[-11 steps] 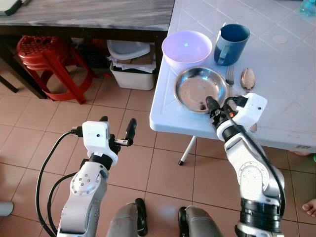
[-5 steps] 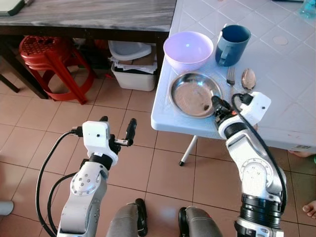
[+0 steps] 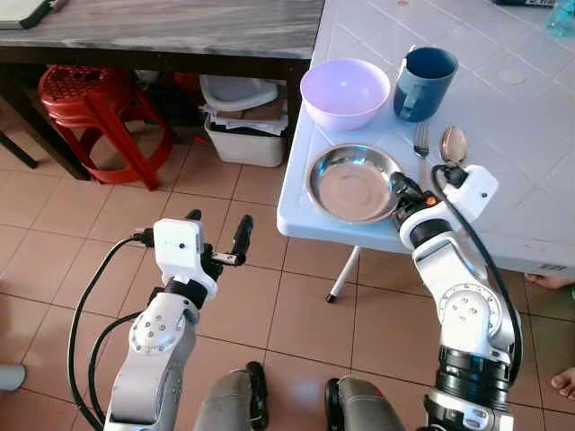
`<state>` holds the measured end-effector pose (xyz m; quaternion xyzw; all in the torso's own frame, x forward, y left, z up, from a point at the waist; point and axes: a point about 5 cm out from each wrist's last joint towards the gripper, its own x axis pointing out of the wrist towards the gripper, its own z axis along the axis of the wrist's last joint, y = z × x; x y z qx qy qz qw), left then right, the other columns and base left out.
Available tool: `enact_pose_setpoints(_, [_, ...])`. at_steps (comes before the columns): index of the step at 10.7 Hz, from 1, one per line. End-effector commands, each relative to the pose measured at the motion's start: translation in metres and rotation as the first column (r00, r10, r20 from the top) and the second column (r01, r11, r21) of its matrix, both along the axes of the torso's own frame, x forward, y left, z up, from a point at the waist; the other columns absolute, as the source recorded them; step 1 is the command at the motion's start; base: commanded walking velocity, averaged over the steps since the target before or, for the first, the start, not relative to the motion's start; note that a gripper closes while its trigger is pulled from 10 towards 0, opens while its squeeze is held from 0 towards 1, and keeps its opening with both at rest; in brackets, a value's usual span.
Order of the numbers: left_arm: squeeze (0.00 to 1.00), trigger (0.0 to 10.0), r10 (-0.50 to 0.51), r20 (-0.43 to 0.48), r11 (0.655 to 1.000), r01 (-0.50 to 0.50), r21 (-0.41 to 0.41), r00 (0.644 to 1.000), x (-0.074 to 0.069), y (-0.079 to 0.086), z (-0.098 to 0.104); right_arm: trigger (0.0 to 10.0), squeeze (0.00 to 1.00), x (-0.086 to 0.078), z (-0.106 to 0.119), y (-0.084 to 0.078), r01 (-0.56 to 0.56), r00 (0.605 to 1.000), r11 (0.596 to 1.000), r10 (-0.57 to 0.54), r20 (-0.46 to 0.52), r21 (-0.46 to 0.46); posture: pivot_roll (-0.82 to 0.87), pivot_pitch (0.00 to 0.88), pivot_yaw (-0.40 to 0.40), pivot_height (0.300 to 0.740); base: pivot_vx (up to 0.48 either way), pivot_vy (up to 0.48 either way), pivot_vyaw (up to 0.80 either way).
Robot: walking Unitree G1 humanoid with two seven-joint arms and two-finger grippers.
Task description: Setting the table
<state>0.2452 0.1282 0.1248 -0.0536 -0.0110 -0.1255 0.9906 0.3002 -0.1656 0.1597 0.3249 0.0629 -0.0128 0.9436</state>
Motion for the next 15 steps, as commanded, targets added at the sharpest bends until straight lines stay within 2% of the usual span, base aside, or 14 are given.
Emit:
enact_pose_setpoints(1, [0.00, 10.0, -0.004, -0.004, 1.000, 0.004, 0.004, 1.000, 0.000, 0.002, -0.002, 0.0, 0.00, -0.008, -0.037, -0.008, 0.051, 0.980, 0.998, -0.044, -0.196, 0.029, -0.02, 0.206, 0.083, 0.740, 0.000, 0.000, 0.00])
enact_pose_setpoints(2, [0.00, 10.0, -0.005, -0.004, 1.000, 0.005, 0.004, 1.000, 0.000, 0.002, -0.002, 0.0, 0.00, -0.008, -0.038, -0.009, 0.061, 0.977, 0.998, -0.055, -0.207, 0.024, -0.02, 0.205, 0.083, 0.740, 0.000, 0.000, 0.00])
enact_pose_setpoints(3, [0.00, 10.0, -0.005, -0.003, 1.000, 0.005, 0.004, 1.000, 0.000, 0.001, -0.002, 10.0, 0.00, -0.008, -0.040, -0.010, 0.071, 0.972, 0.997, -0.064, -0.228, 0.024, -0.02, 0.205, 0.084, 0.740, 0.000, 0.000, 0.00])
enact_pose_setpoints(4, [0.00, 10.0, -0.006, -0.002, 1.000, 0.006, 0.004, 1.000, 0.001, 0.001, -0.002, 10.0, 1.00, -0.008, -0.039, -0.011, 0.072, 0.971, 0.997, -0.065, -0.231, 0.019, -0.02, 0.203, 0.082, 0.740, 0.000, 0.000, 0.00])
enact_pose_setpoints(8, [0.00, 10.0, -0.002, -0.003, 1.000, 0.002, 0.002, 1.000, 0.000, 0.002, -0.002, 10.0, 1.00, -0.006, -0.029, 0.000, -0.055, 0.972, 0.995, 0.034, -0.232, -0.085, -0.02, 0.205, 0.081, 0.740, 0.000, 0.000, 0.00])
enact_pose_setpoints(9, [0.00, 10.0, -0.002, -0.004, 1.000, 0.002, 0.001, 1.000, 0.000, 0.001, -0.002, 10.0, 0.02, -0.006, -0.029, 0.002, -0.092, 0.970, 0.991, 0.066, -0.233, -0.101, -0.02, 0.206, 0.081, 0.740, 0.000, 0.000, 0.00])
enact_pose_setpoints(10, [0.00, 10.0, -0.004, -0.005, 1.000, 0.004, 0.001, 1.000, 0.000, 0.001, -0.002, 10.0, 0.00, -0.006, -0.030, 0.001, -0.087, 0.967, 0.991, 0.059, -0.246, -0.102, -0.02, 0.206, 0.082, 0.740, 0.000, 0.000, 0.00])
enact_pose_setpoints(11, [0.00, 10.0, -0.004, -0.005, 1.000, 0.004, 0.001, 1.000, 0.000, 0.001, -0.002, 1.2, 0.00, -0.006, -0.035, -0.002, -0.075, 0.962, 0.994, 0.050, -0.269, -0.085, -0.02, 0.207, 0.081, 0.740, 0.000, 0.000, 0.00])
enact_pose_setpoints(12, [0.00, 10.0, -0.004, -0.007, 1.000, 0.004, 0.001, 1.000, 0.000, 0.001, -0.002, 0.0, 0.00, -0.008, -0.040, -0.005, -0.071, 0.952, 0.996, 0.050, -0.301, -0.057, -0.02, 0.211, 0.080, 0.740, 0.000, 0.000, 0.00])
enact_pose_setpoints(15, [0.00, 10.0, -0.007, -0.012, 1.000, 0.007, 0.002, 1.000, -0.001, 0.001, -0.003, 0.0, 0.00, -0.008, -0.046, -0.009, -0.077, 0.943, 0.996, 0.060, -0.326, -0.042, -0.02, 0.211, 0.082, 0.740, 0.000, 0.000, 0.00])
